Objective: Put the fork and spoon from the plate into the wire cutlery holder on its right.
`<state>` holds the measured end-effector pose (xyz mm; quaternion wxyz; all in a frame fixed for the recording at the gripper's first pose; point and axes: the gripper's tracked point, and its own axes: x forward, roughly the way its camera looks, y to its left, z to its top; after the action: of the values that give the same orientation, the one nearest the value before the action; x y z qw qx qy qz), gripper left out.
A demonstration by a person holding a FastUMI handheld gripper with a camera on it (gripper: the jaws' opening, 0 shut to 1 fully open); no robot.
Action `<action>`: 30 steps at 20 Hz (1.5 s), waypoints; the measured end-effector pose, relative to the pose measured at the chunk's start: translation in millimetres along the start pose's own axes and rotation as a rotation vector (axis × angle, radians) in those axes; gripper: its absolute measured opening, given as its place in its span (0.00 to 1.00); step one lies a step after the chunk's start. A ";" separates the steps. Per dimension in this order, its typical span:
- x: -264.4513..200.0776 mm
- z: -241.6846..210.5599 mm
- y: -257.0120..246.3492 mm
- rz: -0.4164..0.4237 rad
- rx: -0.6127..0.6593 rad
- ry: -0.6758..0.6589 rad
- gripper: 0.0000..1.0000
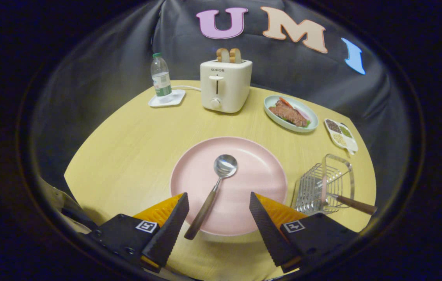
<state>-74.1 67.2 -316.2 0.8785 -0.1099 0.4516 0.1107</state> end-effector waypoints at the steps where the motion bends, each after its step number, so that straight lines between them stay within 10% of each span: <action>1: 4.2 -2.5 1.0 -0.007 0.002 0.010 1.00; 19: 35.1 -22.4 8.3 -0.028 0.023 0.105 0.10; 30: -6.1 4.0 -12.0 0.029 -0.086 0.139 0.07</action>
<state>-71.0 56.4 -307.8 0.8377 -0.1486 0.5079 0.1349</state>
